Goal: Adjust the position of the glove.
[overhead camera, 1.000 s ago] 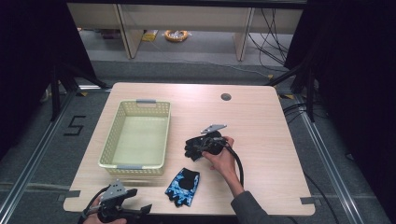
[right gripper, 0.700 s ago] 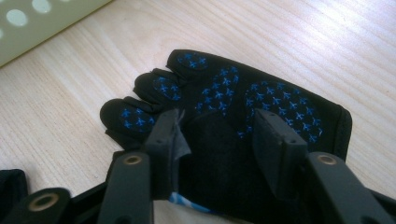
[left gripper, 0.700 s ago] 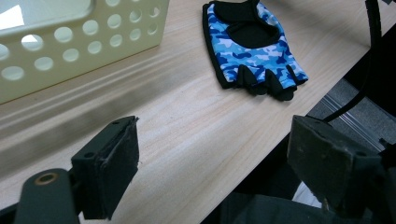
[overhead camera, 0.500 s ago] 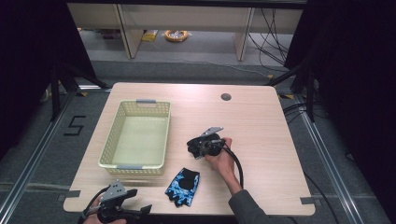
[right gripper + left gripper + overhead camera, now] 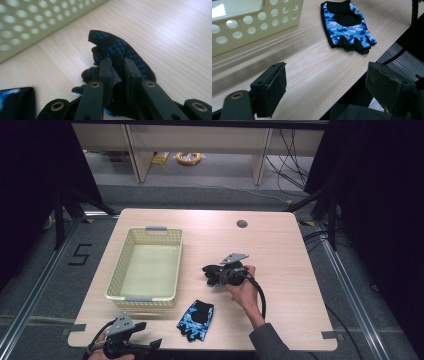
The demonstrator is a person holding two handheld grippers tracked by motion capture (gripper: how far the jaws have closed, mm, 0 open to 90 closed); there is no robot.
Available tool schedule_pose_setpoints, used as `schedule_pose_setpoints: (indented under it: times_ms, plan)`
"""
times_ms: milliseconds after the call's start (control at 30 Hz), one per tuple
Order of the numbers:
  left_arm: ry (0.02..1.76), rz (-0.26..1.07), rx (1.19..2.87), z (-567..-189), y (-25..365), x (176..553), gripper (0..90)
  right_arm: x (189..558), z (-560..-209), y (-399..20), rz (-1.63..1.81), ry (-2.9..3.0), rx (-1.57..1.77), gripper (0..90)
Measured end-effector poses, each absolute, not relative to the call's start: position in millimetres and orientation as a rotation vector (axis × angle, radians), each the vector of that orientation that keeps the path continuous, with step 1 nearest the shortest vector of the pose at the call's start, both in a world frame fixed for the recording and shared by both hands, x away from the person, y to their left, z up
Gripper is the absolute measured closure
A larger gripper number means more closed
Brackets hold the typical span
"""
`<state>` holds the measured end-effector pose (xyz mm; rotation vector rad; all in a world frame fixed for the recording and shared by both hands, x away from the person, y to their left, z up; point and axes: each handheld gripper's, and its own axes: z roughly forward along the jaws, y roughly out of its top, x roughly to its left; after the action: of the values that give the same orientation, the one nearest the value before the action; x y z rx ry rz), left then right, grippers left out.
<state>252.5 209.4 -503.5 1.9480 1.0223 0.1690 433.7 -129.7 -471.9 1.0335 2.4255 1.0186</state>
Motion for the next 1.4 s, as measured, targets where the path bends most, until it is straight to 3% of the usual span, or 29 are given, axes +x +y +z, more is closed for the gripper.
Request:
schedule_pose_setpoints:
  times_ms: [567,933,1400]
  plan:
    - [1.016,0.171,1.952,-503,210,253,16.3,366,-444,-166,1.158,2.405,0.948,79.0]
    - [1.025,0.174,1.953,-503,211,253,16.3,315,-457,-180,1.187,2.472,0.935,78.6]
    - [1.024,0.173,1.954,-503,210,253,16.3,295,-479,-173,1.059,2.548,0.922,77.2]
